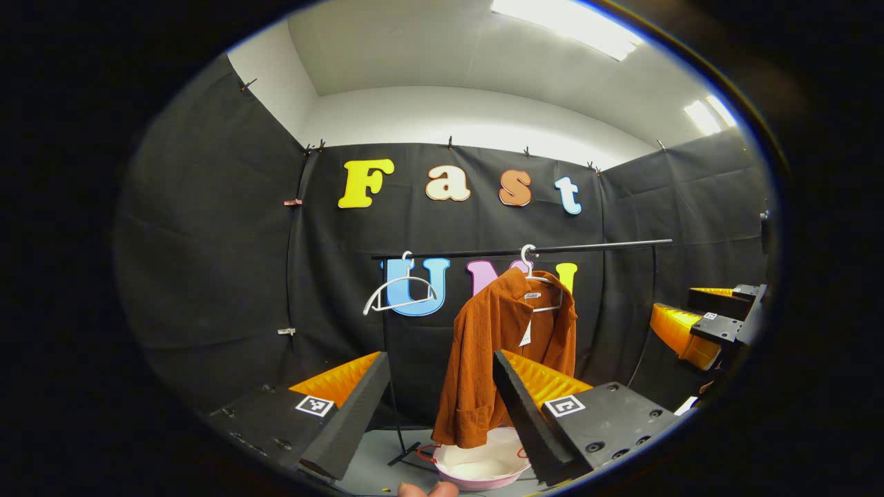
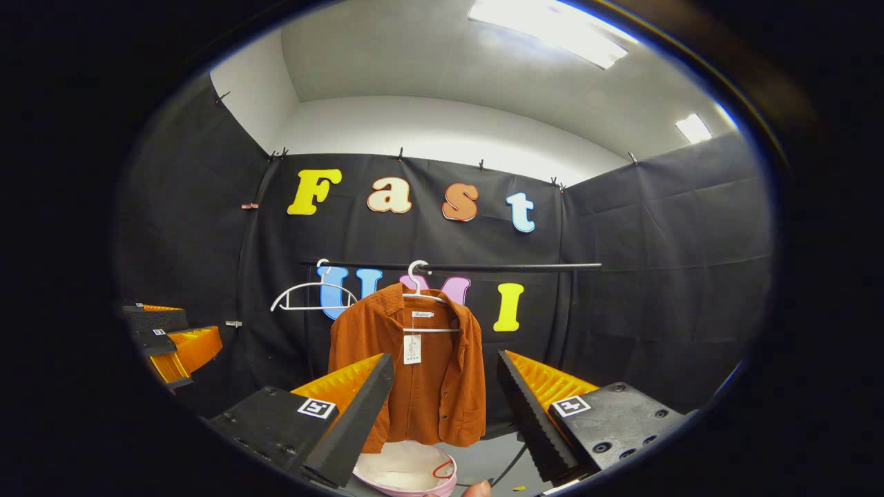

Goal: Grasp the clothes on the hanger with both hands and then place them into the laundry hamper below.

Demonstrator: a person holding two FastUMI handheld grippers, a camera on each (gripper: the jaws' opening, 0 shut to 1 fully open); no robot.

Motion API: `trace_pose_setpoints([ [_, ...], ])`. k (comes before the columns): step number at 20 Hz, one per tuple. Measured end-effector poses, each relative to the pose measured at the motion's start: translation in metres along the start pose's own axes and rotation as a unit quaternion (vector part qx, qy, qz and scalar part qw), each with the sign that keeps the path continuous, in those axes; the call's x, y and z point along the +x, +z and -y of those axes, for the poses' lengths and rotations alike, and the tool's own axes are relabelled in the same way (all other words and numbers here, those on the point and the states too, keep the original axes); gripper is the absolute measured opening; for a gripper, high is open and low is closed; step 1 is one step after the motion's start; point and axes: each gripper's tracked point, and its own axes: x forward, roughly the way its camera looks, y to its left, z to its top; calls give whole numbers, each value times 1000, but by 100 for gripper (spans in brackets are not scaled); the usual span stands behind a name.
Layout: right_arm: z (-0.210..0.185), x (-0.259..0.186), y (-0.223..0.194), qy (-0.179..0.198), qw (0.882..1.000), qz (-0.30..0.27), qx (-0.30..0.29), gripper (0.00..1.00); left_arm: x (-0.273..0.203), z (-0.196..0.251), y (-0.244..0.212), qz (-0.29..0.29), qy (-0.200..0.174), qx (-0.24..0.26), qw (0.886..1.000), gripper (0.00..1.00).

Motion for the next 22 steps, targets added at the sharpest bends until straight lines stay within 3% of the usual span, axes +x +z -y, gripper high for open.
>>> trace_pose_setpoints([
  [6,15,25,5,-13,1000,7,-14,97,32,14,-2,4,-16,-3,1000,95],
  [11,41,70,0,-22,1000,10,-17,97,75,60,-6,2,-42,-2,999,95],
  [16,67,131,-21,-13,1000,8,-3,98,139,107,-11,8,-51,0,999,95],
  [22,82,200,-59,5,1000,0,3,98,234,147,-35,4,-28,6,1000,95],
])
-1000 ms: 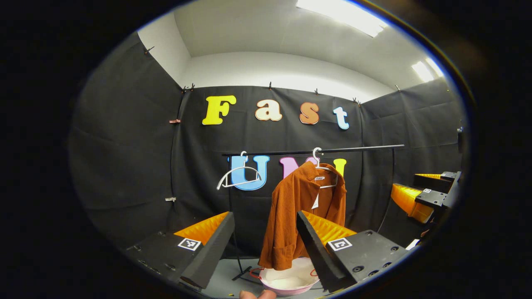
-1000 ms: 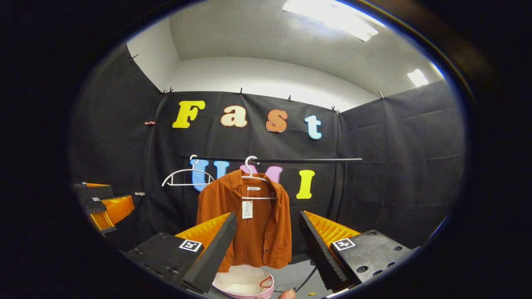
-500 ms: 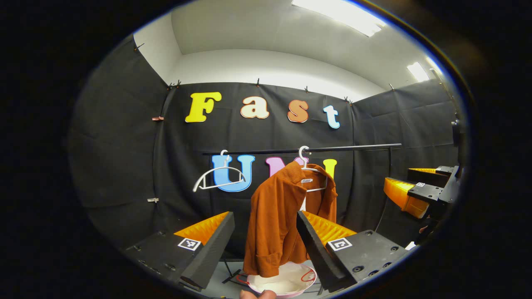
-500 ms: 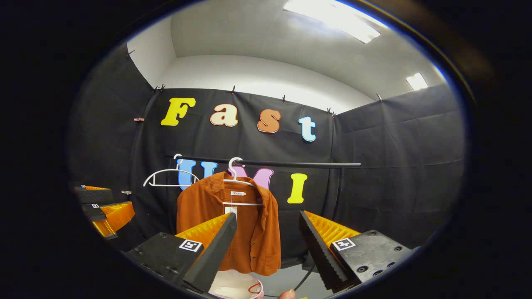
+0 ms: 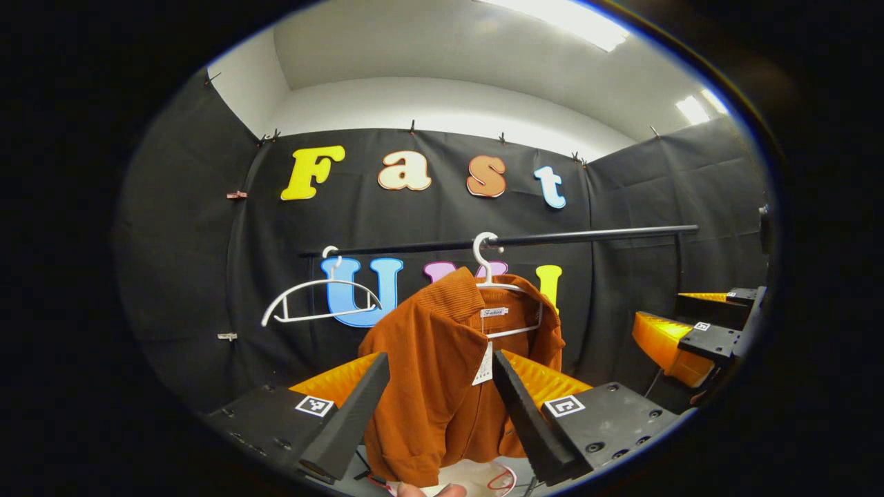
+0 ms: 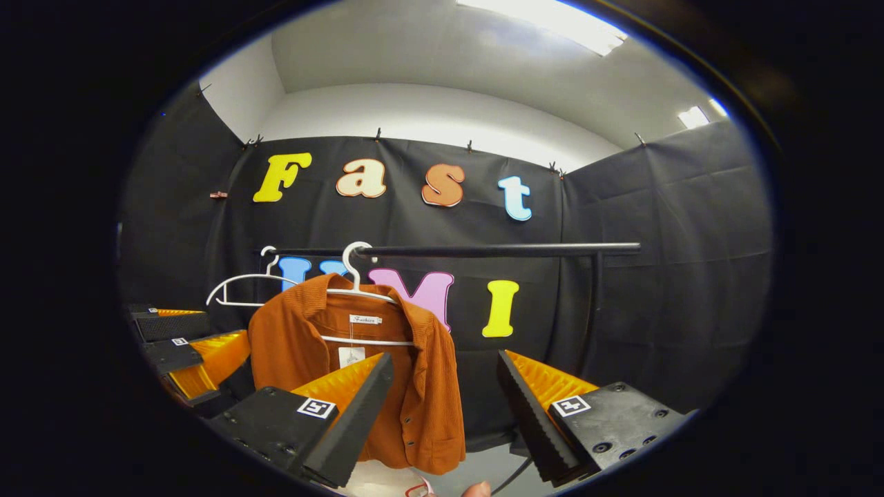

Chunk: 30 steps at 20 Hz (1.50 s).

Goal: Grasp the clothes on the hanger with both hands and then place them into the laundry hamper below.

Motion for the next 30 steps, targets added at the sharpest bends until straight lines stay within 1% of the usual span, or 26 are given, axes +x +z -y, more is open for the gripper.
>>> trace_pose_setpoints([
  [3,8,30,-14,18,1000,1,4,98,47,22,-12,0,13,8,1000,95],
  [5,14,48,-26,29,1000,-4,8,97,74,30,-18,4,29,23,999,95],
  [9,20,78,-50,50,998,-16,19,97,123,20,-33,3,85,44,995,95],
  [10,19,84,-57,58,998,-18,21,98,133,15,-39,-3,98,47,994,92],
  [11,16,91,-60,65,997,-19,23,98,140,9,-43,-6,111,48,993,95],
  [12,11,99,-61,72,997,-17,25,97,144,4,-44,-9,120,47,992,94],
  [13,5,105,-61,79,996,-14,26,97,147,0,-46,-12,124,43,991,84],
  [14,-2,111,-62,86,996,-8,26,97,148,-1,-46,-14,119,41,992,77],
  [15,-10,117,-64,93,995,-4,25,97,149,1,-48,-18,108,39,993,66],
  [17,-25,127,-76,107,994,-6,36,98,146,-3,-49,-24,99,40,994,43],
  [19,-35,144,-89,105,993,-11,44,97,141,-10,-52,-31,94,45,994,20],
  [20,-40,154,-96,103,994,-15,44,97,139,-14,-54,-36,95,46,994,11],
  [21,-44,162,-104,102,994,-21,45,94,137,-18,-55,-38,94,43,994,11],
  [22,-49,171,-111,103,993,-22,45,94,135,-20,-55,-37,93,39,994,11],
  [23,-48,175,-114,97,994,-21,41,95,134,-22,-54,-38,93,37,994,13],
  [24,-51,182,-117,100,994,-22,40,82,133,-22,-56,-40,90,36,994,12],
  [25,-55,186,-118,108,993,-26,43,71,134,-22,-57,-43,86,37,995,9],
  [26,-58,189,-122,116,991,-33,51,65,135,-22,-58,-45,82,37,995,10],
  [27,-64,192,-125,128,989,-45,63,51,136,-22,-58,-46,80,39,995,7],
  [28,-67,193,-131,138,986,-60,78,42,137,-23,-58,-46,77,40,995,6],
  [29,-64,193,-139,137,983,-81,94,22,138,-24,-57,-47,78,43,995,5],
  [30,-69,191,-143,155,977,-96,114,14,140,-25,-58,-47,78,45,995,5],
])
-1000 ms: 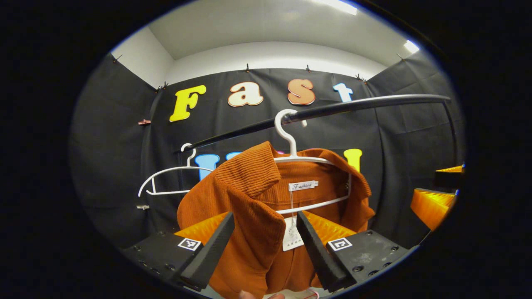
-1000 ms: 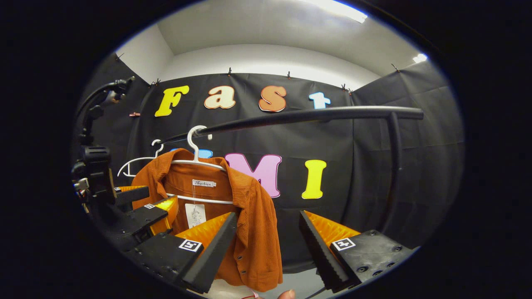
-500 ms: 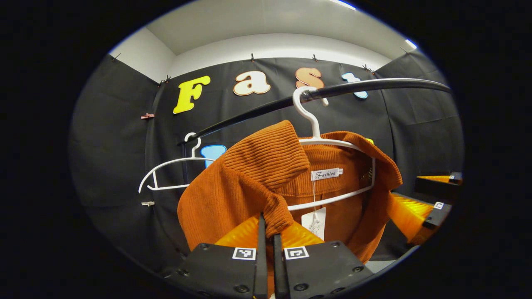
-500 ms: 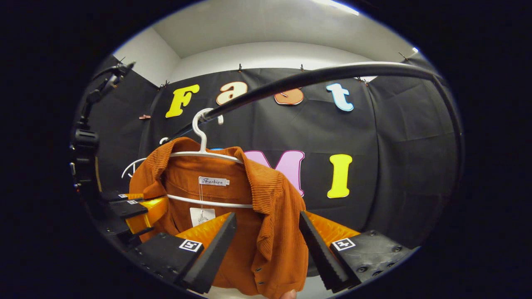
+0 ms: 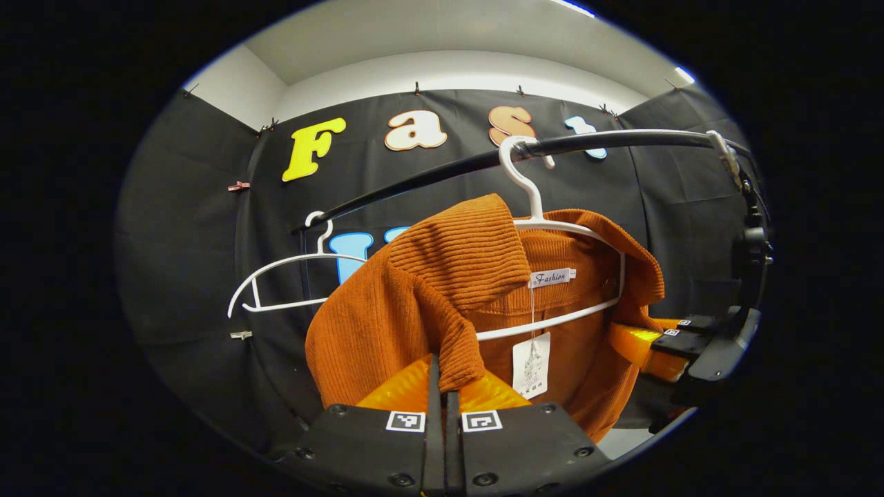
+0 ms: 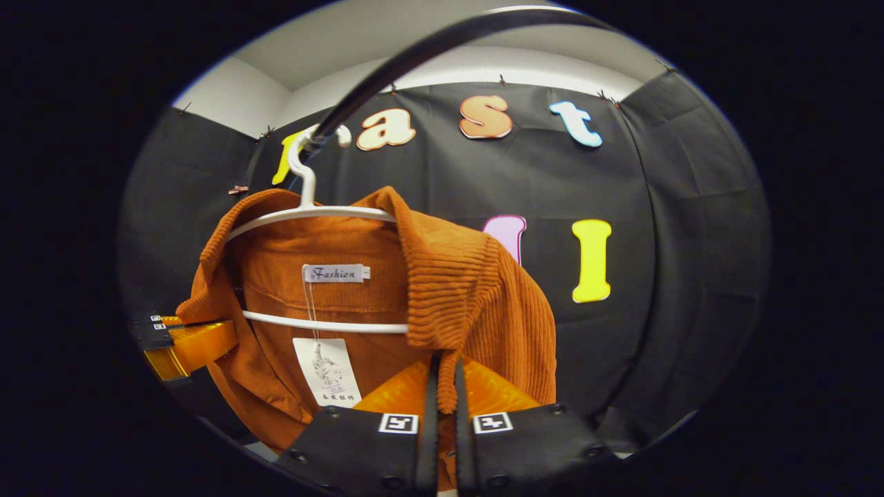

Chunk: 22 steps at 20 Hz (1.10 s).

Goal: Grasp the clothes on the hanger with both hands and then place them into the laundry hamper below.

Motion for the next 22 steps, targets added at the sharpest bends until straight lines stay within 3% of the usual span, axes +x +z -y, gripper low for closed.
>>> trace_pose_setpoints([
  [2,-1,7,-13,16,999,-26,11,13,3,-1,0,2,-1,2,1000,5],
  [3,-3,4,-7,21,999,-26,19,5,5,-2,0,2,-2,1,1000,5],
  [7,-1,1,7,48,997,-33,46,5,11,-3,-1,-6,-6,8,1000,5],
  [13,24,6,24,59,992,-29,110,4,14,-6,8,-13,-5,12,1000,5],
  [22,78,31,85,20,992,24,120,5,17,-9,31,-4,-9,17,1000,5],
])
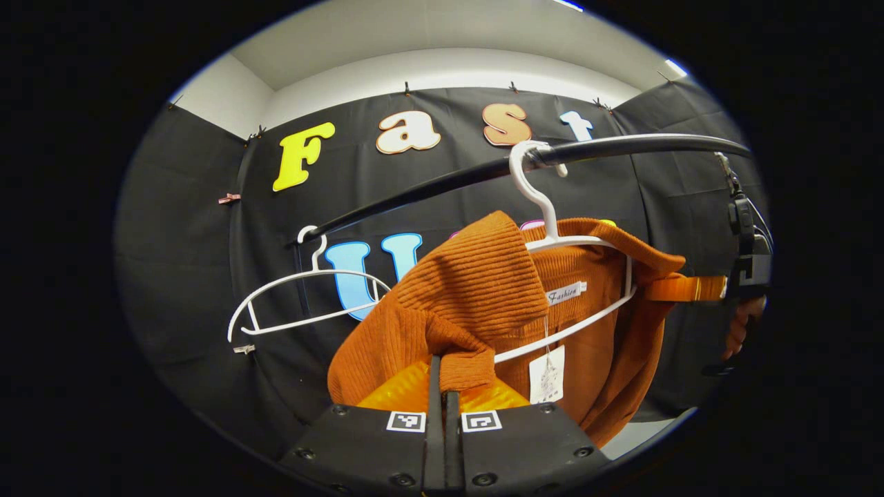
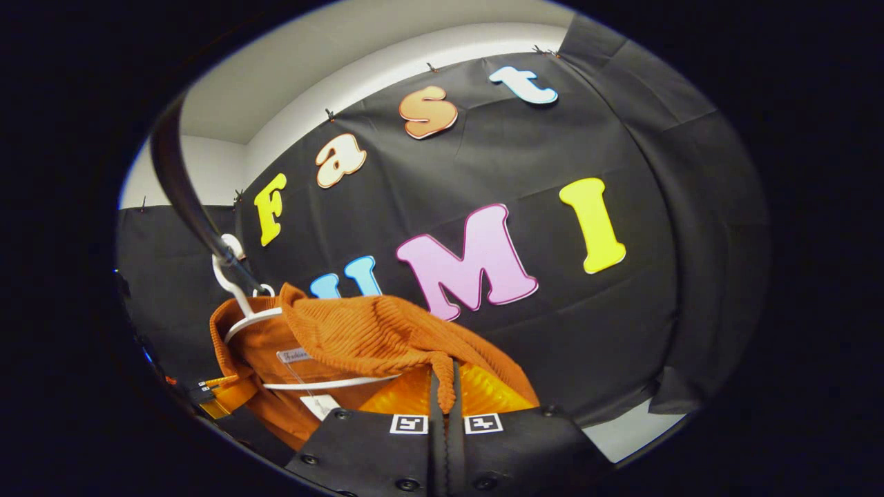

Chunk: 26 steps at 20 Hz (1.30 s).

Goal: Grasp the clothes on the hanger with both hands and then place them into the laundry hamper below.

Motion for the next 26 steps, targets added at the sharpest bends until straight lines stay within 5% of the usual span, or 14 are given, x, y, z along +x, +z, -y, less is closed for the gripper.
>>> trace_pose_setpoints([
  [9,44,34,62,-58,995,76,6,5,2,-18,40,18,3,0,1000,6],
  [16,45,43,-7,-52,997,23,49,4,-4,-40,39,1,3,-10,1000,5],
  [20,74,43,-56,-86,993,-27,70,5,-5,-45,28,-16,-2,10,1000,5],
  [26,33,10,-131,-57,991,-85,81,5,-9,-77,-18,-53,19,-7,998,5],
])
